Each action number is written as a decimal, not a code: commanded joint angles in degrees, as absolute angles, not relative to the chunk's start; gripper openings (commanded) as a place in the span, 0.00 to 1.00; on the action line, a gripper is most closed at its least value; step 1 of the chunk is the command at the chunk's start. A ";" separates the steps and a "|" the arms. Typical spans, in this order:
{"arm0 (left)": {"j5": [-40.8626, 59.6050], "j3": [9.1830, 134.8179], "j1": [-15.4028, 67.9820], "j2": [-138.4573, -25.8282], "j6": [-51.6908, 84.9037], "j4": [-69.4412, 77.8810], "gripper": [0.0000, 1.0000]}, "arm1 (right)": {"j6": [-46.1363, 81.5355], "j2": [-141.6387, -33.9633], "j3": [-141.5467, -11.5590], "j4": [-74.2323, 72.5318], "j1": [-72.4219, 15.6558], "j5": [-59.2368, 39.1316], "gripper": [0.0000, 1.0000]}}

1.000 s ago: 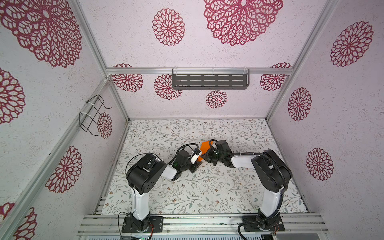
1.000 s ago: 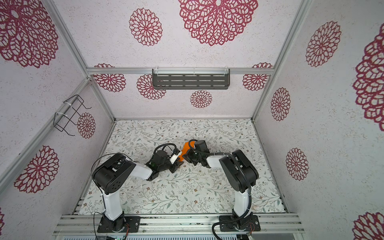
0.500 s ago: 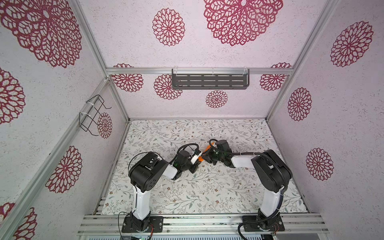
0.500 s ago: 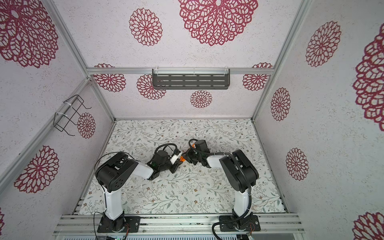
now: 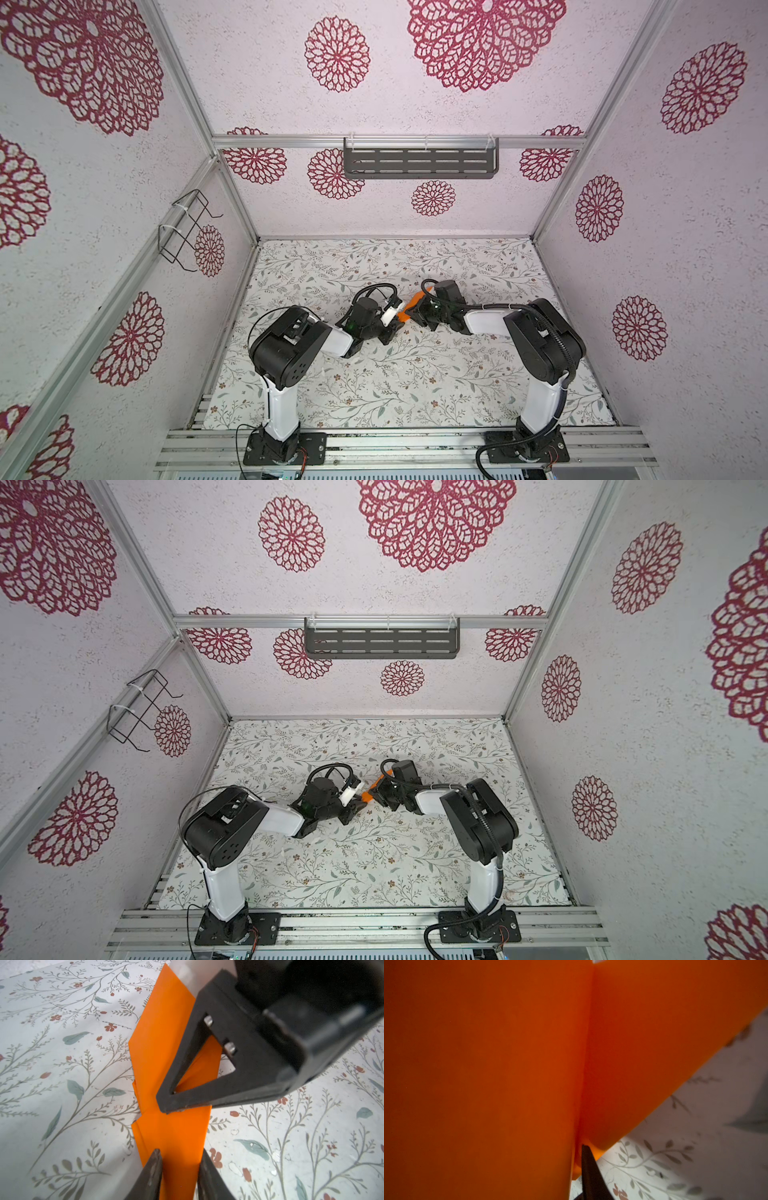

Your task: Fold a paper plane with a square sheet of paper (pick it up from the middle)

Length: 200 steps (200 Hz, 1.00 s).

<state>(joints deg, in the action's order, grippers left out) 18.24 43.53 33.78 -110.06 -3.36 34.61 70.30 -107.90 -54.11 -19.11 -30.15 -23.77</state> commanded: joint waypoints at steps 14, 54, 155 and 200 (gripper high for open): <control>19.44 45.44 33.42 -109.67 -4.54 33.14 0.29 | 69.34 -107.54 -54.58 -18.29 -29.85 -22.97 0.16; 19.07 45.88 33.40 -111.43 -4.95 32.35 0.26 | 69.59 -107.40 -54.33 -18.70 -29.86 -23.38 0.16; 20.57 46.72 33.10 -110.88 -4.57 28.96 0.08 | 63.71 -102.91 -52.57 -17.83 -27.90 -20.85 0.60; 25.22 50.07 32.20 -109.87 -2.38 20.12 0.06 | 57.78 -99.72 -49.03 -21.08 -25.45 -21.34 0.64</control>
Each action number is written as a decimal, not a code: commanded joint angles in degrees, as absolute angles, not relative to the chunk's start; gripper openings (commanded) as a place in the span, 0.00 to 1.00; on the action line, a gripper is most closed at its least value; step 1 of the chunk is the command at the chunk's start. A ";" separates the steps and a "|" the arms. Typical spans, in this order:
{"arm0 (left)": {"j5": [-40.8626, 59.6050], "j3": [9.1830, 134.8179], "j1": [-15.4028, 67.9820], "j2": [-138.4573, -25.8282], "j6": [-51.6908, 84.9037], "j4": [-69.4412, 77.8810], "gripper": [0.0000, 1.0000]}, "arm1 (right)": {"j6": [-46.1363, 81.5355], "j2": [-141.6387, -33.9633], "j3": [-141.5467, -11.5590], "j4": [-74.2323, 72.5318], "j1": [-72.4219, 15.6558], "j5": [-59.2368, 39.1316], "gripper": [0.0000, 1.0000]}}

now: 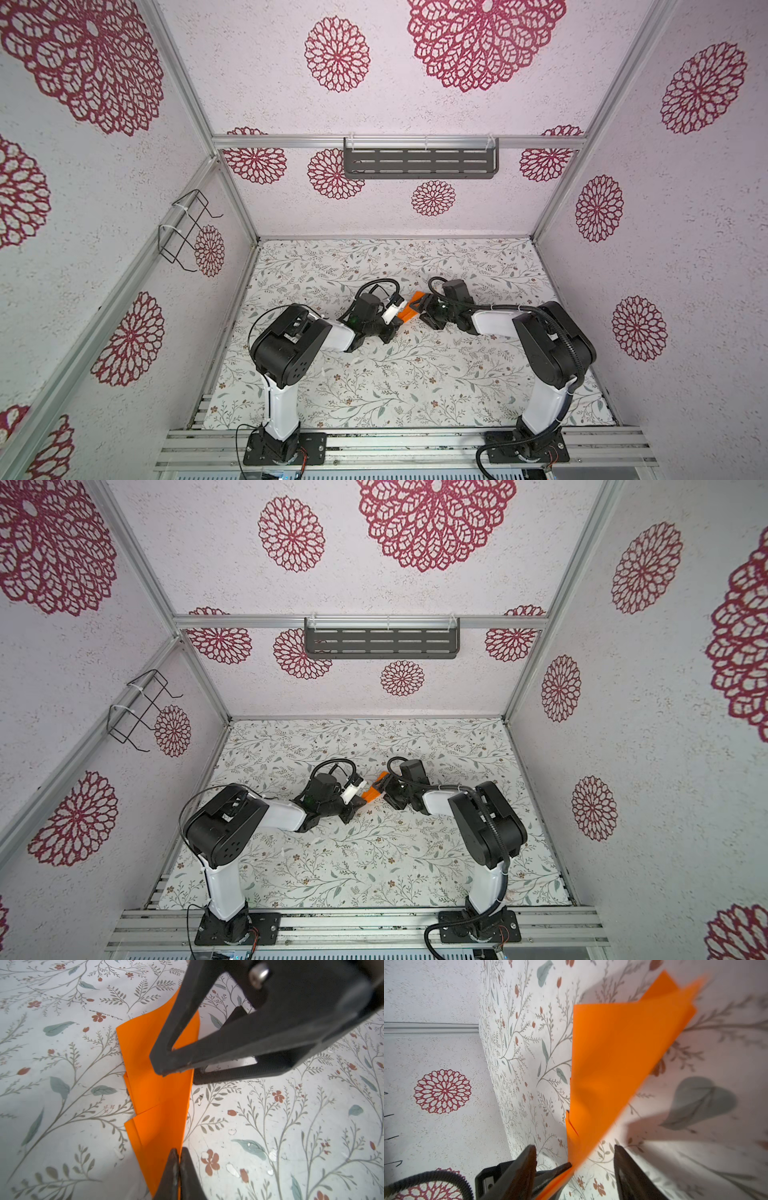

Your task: Fold a paper plane with a square sheet of paper (pick it up from the middle)

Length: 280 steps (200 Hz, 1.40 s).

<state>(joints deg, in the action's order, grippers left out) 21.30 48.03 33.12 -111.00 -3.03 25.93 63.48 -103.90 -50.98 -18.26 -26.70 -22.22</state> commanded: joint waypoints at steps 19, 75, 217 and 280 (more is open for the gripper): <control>27.49 51.65 31.36 -109.82 1.07 16.90 0.05 | 52.17 -97.51 -46.33 -24.74 -24.45 -20.99 0.65; 34.97 55.58 29.33 -111.52 11.38 10.14 0.02 | 41.89 -96.80 -40.99 -38.14 -23.57 -28.09 0.62; 37.35 56.83 27.16 -116.57 26.31 9.98 0.02 | 40.67 -106.86 -43.12 -49.47 -26.98 -39.10 0.54; 38.76 56.73 26.14 -117.34 30.80 10.94 0.03 | 40.33 -110.11 -45.68 -50.78 -26.99 -42.02 0.54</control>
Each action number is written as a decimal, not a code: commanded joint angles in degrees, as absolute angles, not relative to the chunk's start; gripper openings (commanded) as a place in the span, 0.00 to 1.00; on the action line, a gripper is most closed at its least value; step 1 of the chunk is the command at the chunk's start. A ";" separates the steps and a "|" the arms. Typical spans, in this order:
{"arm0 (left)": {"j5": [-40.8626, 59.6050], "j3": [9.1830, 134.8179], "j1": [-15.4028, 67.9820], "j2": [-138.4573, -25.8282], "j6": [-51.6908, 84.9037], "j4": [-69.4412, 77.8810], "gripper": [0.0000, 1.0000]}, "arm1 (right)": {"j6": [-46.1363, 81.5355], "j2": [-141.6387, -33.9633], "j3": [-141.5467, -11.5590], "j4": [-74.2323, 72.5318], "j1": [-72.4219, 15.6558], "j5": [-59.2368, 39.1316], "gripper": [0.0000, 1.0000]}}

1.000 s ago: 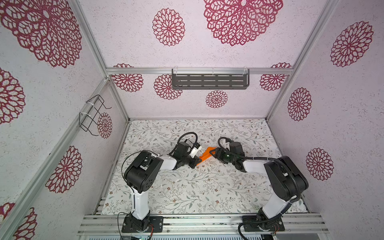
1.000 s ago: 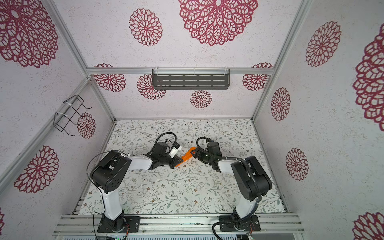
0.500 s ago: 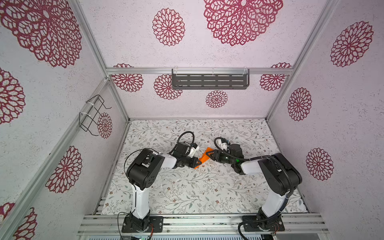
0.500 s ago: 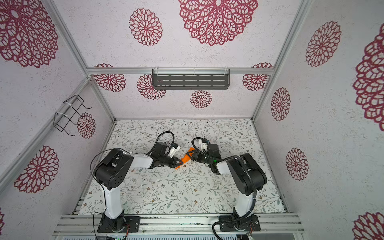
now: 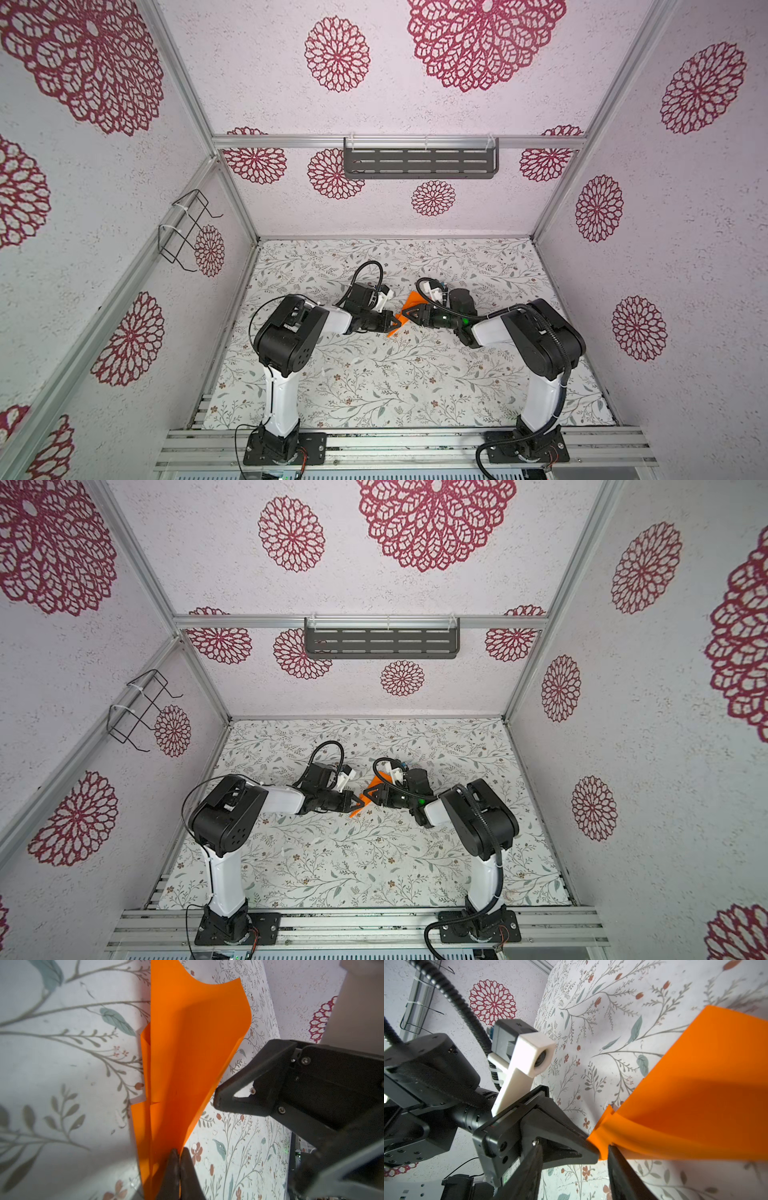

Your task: Fold a paper plane with a square sheet of paper (pick it up from the middle)

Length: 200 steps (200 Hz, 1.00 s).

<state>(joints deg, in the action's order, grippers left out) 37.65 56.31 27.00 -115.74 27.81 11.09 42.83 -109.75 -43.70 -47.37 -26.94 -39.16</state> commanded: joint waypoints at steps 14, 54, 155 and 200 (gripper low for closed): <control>39.32 56.59 25.84 -117.58 31.63 11.35 0.04 | 40.15 -110.97 -46.45 -50.40 -27.03 -42.38 0.53; 39.18 55.90 25.15 -117.99 33.79 12.49 0.09 | 39.97 -113.88 -48.23 -49.83 -27.05 -43.21 0.52; 36.53 56.31 24.95 -119.09 33.03 7.73 0.17 | 42.35 -118.00 -51.27 -51.67 -26.91 -45.76 0.51; 34.60 57.21 24.73 -119.50 31.95 4.87 0.12 | 42.98 -118.83 -52.01 -51.33 -26.94 -46.21 0.51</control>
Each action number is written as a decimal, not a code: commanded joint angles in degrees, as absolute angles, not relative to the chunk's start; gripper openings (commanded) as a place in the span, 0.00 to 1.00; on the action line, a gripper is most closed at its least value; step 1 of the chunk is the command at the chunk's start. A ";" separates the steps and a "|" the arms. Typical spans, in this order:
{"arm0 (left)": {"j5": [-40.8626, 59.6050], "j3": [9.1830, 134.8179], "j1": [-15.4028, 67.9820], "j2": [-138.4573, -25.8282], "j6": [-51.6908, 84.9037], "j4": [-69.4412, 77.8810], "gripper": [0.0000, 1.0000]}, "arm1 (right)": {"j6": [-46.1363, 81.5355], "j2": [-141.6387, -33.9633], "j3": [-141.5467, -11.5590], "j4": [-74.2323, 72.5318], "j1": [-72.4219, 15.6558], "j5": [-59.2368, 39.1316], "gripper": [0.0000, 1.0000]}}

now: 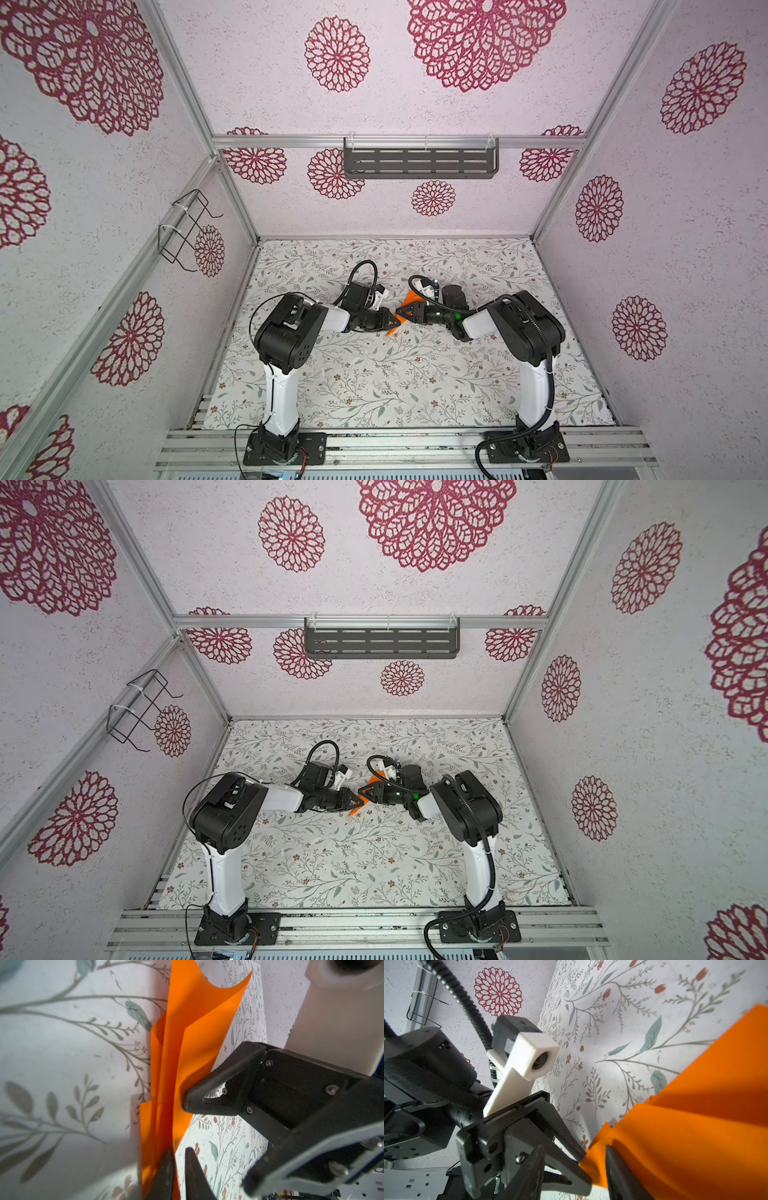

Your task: Fold a paper plane with a square sheet of paper (pick it up from the middle)

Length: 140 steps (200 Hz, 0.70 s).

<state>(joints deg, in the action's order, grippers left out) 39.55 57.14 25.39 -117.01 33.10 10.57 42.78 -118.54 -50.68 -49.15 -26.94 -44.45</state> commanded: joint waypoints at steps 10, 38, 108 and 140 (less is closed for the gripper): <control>34.18 57.22 24.70 -119.52 31.86 4.42 0.11 | 43.13 -118.76 -52.03 -51.37 -26.86 -46.38 0.50; 31.97 57.30 24.60 -119.62 32.53 2.59 0.05 | 43.86 -115.87 -50.86 -52.95 -26.57 -46.90 0.50; 31.72 56.82 23.33 -121.31 35.52 2.62 0.01 | 41.17 -113.72 -47.84 -50.77 -26.63 -46.81 0.49; 32.56 56.84 22.73 -122.02 36.93 2.43 0.01 | 41.44 -115.56 -48.93 -50.79 -26.60 -47.08 0.46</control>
<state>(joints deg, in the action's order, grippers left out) 39.29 58.19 24.40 -117.78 35.48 8.86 43.03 -115.07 -47.92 -49.10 -26.79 -45.50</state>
